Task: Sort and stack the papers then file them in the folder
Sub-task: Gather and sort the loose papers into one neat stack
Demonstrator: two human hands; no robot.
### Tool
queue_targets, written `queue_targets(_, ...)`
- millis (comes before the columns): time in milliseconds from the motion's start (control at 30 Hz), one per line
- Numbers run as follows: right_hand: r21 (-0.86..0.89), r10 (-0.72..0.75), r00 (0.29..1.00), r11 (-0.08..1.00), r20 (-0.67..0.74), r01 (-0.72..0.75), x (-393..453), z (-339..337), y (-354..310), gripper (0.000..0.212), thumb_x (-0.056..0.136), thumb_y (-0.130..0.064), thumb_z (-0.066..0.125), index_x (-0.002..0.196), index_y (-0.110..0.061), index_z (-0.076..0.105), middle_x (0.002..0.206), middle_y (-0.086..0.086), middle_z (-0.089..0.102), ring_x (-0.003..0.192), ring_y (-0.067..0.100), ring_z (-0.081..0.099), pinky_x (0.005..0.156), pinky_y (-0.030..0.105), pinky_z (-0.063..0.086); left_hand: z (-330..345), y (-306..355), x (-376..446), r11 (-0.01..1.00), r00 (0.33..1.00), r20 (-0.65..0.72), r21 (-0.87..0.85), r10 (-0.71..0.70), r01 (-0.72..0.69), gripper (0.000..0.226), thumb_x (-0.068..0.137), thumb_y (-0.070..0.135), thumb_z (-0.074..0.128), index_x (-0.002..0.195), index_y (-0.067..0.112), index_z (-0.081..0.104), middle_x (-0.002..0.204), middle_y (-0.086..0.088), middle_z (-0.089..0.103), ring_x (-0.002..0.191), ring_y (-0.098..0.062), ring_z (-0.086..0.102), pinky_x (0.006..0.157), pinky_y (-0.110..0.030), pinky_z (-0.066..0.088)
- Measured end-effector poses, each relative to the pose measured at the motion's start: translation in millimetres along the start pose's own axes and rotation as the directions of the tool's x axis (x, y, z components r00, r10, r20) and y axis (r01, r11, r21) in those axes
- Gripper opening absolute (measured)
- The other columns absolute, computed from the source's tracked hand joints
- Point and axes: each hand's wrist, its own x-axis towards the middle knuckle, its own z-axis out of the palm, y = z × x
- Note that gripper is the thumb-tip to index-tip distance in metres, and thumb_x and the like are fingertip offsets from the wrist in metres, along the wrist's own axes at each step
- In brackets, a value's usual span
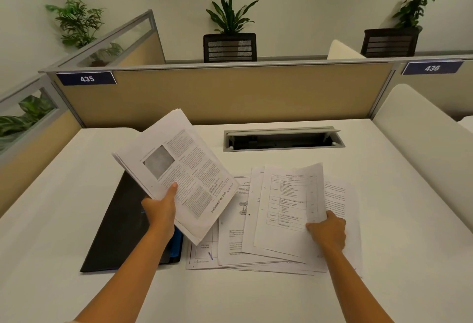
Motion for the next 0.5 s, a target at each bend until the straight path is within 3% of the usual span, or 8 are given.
queue_targets(67, 0.054, -0.047, 0.999, 0.997, -0.008, 0.048, 0.6, 0.2, 2.7, 0.039, 0.084, -0.018, 0.072, 0.119, -0.01, 0.057, 0.122, 0.015, 0.063, 0.105, 0.04, 0.063, 0.081, 0.043, 0.055, -1.7, -0.5, -0.9, 1.0, 1.0, -0.004, 0.001, -0.002, 0.002, 0.053, 0.081, 0.023, 0.079, 0.121, 0.013, 0.046, 0.107, 0.001, 0.062, 0.092, -0.018, 0.065, 0.077, -0.039, 0.057)
queue_targets(300, 0.359, -0.156, 0.987, 0.92, -0.027, 0.155, 15.8, -11.6, 15.6, 0.042, 0.092, -0.014, 0.064, 0.131, -0.007, 0.052, 0.128, 0.018, 0.062, 0.113, 0.039, 0.06, 0.095, 0.048, 0.049, -7.4, -0.4, -3.4, 1.0, 1.0, -0.01, 0.001, 0.007, -0.007, 0.046, 0.082, 0.021, 0.079, 0.116, 0.016, 0.048, 0.107, 0.001, 0.062, 0.087, -0.011, 0.064, 0.062, -0.029, 0.054)
queue_targets(400, 0.511, -0.14, 0.99, 0.851, -0.001, 0.121, 19.7, -18.6, 20.7, 0.047, 0.092, -0.014, 0.065, 0.135, -0.007, 0.049, 0.131, 0.016, 0.06, 0.115, 0.037, 0.059, 0.097, 0.045, 0.049, -6.5, -1.7, -6.2, 1.0, 1.0, 0.003, 0.001, 0.007, -0.007, 0.05, 0.082, 0.02, 0.078, 0.123, 0.011, 0.05, 0.111, -0.002, 0.063, 0.086, -0.01, 0.063, 0.062, -0.027, 0.053)
queue_targets(500, 0.622, -0.174, 0.984, 0.774, 0.027, 0.119, 16.8, -23.8, 21.0, 0.05, 0.091, -0.017, 0.067, 0.137, -0.011, 0.048, 0.129, 0.008, 0.06, 0.105, 0.023, 0.059, 0.09, 0.033, 0.049, -4.7, -4.3, -9.3, 1.0, 1.0, 0.031, 0.002, 0.002, -0.002, 0.054, 0.083, 0.017, 0.078, 0.129, 0.008, 0.051, 0.113, -0.003, 0.064, 0.085, -0.008, 0.063, 0.061, -0.025, 0.052)
